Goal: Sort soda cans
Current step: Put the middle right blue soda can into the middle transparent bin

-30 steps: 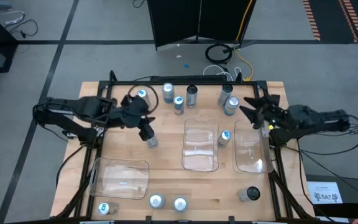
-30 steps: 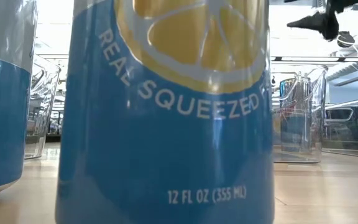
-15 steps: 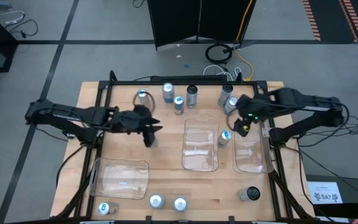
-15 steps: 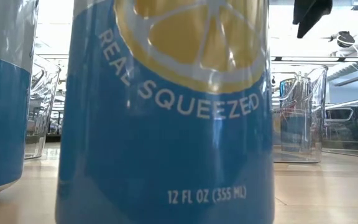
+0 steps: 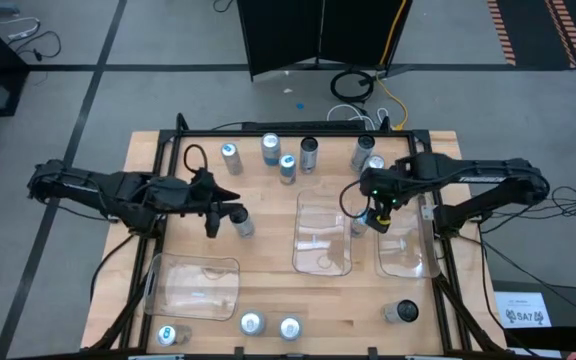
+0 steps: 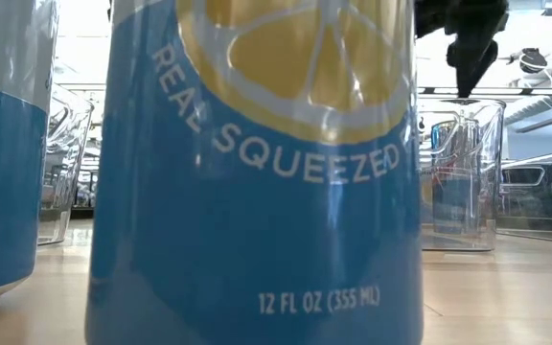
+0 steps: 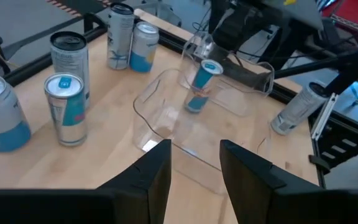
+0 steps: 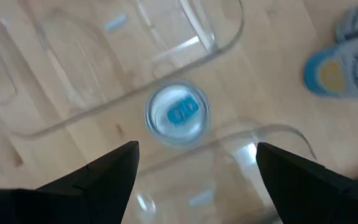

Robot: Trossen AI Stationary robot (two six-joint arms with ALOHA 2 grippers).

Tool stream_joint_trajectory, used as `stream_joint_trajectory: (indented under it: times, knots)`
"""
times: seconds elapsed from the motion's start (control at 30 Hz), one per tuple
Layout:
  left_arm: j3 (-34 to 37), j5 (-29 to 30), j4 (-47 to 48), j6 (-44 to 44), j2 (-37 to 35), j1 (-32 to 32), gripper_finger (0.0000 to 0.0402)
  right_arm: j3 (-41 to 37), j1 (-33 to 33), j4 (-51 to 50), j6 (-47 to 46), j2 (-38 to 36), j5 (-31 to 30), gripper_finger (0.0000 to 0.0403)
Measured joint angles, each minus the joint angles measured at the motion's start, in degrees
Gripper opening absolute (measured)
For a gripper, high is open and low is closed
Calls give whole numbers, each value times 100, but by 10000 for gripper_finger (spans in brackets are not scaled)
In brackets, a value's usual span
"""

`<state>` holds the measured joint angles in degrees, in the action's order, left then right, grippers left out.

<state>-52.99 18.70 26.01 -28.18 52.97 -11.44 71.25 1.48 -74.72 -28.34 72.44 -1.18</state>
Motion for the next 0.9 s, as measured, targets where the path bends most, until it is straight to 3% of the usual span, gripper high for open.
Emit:
stream_joint_trajectory:
  times: [0.23,0.9]
  knots:
    - [0,0,-7,-2,0,-26,146,-483,0,847,89,-2,154,318]
    - [0,4,27,-140,2,-22,146,-851,-5,1031,566,818,260,316]
